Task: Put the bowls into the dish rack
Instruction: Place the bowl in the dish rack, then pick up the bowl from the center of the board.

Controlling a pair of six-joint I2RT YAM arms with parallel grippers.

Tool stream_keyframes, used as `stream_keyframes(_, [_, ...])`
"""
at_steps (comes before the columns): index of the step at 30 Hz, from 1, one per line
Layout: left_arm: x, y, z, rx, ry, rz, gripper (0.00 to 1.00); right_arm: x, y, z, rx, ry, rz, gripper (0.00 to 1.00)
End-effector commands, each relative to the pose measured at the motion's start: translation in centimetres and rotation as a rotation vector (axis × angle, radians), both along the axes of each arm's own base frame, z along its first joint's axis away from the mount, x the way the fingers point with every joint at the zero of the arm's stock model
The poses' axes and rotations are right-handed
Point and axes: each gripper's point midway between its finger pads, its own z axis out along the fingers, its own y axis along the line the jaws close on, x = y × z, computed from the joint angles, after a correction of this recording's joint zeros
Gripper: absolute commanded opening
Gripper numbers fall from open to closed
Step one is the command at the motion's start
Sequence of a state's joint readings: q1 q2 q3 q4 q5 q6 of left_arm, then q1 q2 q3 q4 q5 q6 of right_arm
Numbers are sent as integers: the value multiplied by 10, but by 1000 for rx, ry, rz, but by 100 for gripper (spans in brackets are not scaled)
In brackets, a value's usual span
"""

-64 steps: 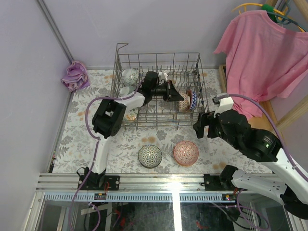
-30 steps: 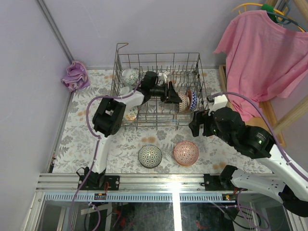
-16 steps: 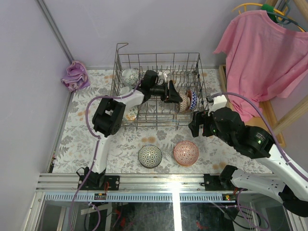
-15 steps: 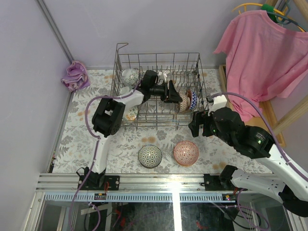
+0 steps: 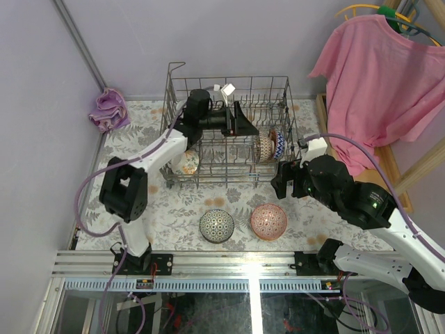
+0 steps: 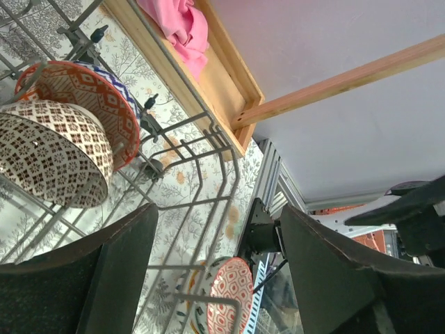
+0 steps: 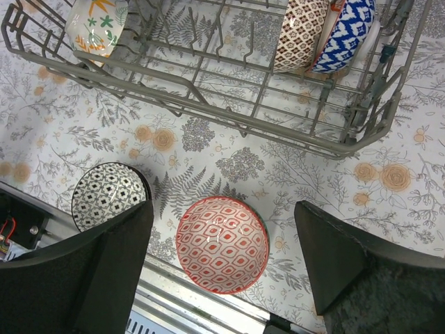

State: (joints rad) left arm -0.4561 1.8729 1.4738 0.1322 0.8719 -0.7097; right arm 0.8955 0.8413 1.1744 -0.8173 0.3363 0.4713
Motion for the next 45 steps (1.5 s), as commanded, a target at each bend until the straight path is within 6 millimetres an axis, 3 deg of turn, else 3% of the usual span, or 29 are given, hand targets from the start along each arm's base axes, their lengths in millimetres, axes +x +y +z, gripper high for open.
stream_keyframes(1, [-13, 19, 7, 59, -12, 64, 74, 1, 7, 17, 61, -32, 21, 92])
stream_keyframes(5, [-35, 32, 19, 84, -34, 96, 98, -2, 8, 18, 78, -26, 27, 99])
stream_keyframes(6, [-41, 36, 21, 94, -40, 107, 100, -2, 9, 19, 82, -23, 29, 99])
stream_keyframes(13, [-90, 50, 25, 192, -60, 149, 100, -7, 8, 25, 101, -19, 38, 99])
stream_keyframes(23, [-165, 47, -3, 445, -46, 186, 100, -13, -2, 27, 105, -20, 24, 99])
stream_keyframes(30, [-212, 22, -34, 592, -57, 160, 100, -17, -13, 36, 112, -42, 7, 99])
stream_keyframes(37, [-248, -20, -62, 692, -98, 58, 100, -19, -22, 44, 113, -66, -3, 99])
stream_keyframes(45, [-267, -73, -89, 786, -102, 30, 99, -26, -44, 58, 149, -117, -52, 96])
